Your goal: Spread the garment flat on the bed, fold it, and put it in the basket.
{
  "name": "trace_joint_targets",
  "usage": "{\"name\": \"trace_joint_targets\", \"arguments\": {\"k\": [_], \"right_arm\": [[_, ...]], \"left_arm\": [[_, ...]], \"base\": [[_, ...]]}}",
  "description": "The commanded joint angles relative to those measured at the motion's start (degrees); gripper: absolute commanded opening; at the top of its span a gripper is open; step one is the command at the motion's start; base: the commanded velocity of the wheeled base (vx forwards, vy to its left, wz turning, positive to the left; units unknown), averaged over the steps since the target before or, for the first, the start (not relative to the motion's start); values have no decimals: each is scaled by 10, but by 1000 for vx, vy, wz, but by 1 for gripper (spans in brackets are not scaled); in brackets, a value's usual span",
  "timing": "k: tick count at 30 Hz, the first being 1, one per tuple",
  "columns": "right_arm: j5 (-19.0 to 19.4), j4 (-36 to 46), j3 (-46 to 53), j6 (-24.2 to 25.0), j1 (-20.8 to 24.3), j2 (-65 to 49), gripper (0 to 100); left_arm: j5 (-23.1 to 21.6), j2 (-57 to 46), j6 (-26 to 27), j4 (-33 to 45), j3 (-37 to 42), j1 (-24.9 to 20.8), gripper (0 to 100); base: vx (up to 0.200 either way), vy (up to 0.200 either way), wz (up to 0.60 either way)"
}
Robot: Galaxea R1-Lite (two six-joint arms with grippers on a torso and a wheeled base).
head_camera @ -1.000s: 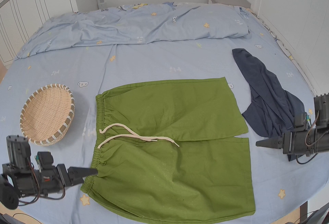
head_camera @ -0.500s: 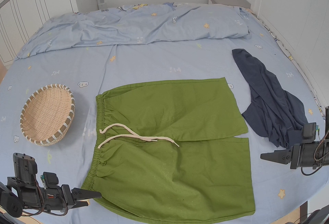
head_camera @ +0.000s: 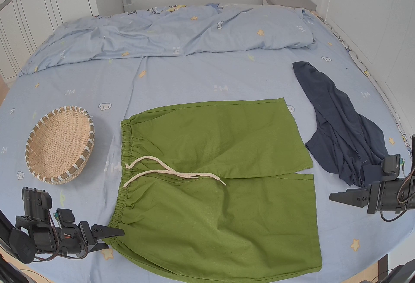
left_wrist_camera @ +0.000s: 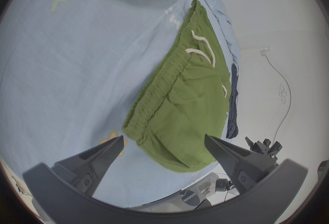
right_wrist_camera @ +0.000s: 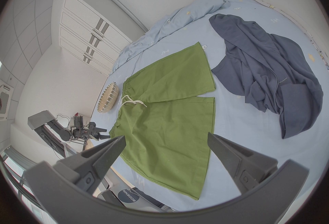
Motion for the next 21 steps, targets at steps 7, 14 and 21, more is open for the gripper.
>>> {"name": "trace_joint_targets", "arguments": {"k": [7, 14, 21], "right_arm": [[1, 0, -2, 0, -6, 2, 100], [1, -1, -2, 0, -6, 4, 100], [-1, 0, 1, 0, -6, 4, 100]], "left_arm": [[0, 72, -2, -64, -14, -1, 100], [1, 81, -4, -99, -4, -1, 0], [2, 76, -1, -99, 11, 5, 0]], "base": [[0, 0, 0], [0, 0, 0], [0, 0, 0]]}}
